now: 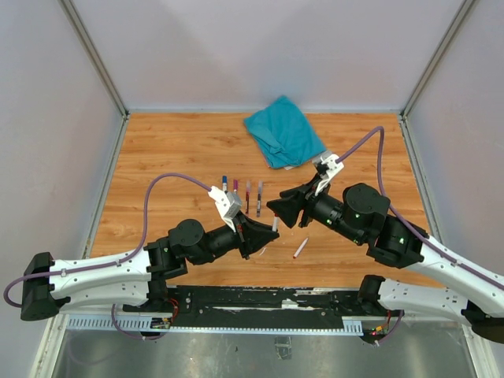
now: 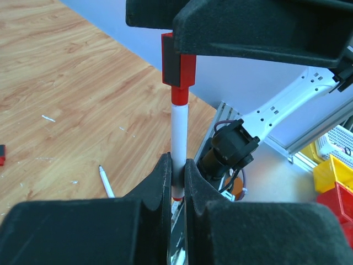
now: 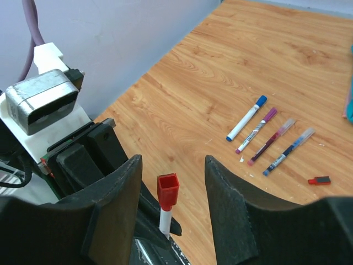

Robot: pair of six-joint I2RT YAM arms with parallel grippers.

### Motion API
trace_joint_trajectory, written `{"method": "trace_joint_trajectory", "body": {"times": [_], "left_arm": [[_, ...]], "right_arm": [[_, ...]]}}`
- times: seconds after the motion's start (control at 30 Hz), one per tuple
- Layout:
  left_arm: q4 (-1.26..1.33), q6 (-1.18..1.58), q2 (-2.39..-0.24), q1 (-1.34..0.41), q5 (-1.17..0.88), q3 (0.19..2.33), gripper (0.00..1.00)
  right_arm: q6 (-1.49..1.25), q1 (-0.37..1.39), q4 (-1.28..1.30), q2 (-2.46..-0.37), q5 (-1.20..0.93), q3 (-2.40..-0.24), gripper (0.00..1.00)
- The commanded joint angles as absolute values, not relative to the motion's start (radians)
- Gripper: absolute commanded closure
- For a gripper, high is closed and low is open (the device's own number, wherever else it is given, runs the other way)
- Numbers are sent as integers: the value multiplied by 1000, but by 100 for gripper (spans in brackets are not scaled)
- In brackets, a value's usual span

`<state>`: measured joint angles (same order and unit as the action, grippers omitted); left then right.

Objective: Insert the pens into the pen caps
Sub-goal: Press the pen cap onto the pen.

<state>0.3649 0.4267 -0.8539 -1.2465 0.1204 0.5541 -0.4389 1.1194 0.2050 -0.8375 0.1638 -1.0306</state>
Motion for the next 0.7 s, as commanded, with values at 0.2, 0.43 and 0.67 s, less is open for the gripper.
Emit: {"method": "trace_joint_trajectory", "body": {"times": [0.2, 0.43, 0.67], "left_arm": [[408, 408, -847, -1243, 115, 579, 100], [412, 407, -844, -1243, 124, 585, 100], [456, 391, -826, -1243, 160, 610, 99]], "right_arm": [[-537, 1046, 139, -830, -8, -968, 54], [-551, 1046, 123, -822, -29, -932, 83], [-597, 1046, 81, -813, -68, -851, 99]]}}
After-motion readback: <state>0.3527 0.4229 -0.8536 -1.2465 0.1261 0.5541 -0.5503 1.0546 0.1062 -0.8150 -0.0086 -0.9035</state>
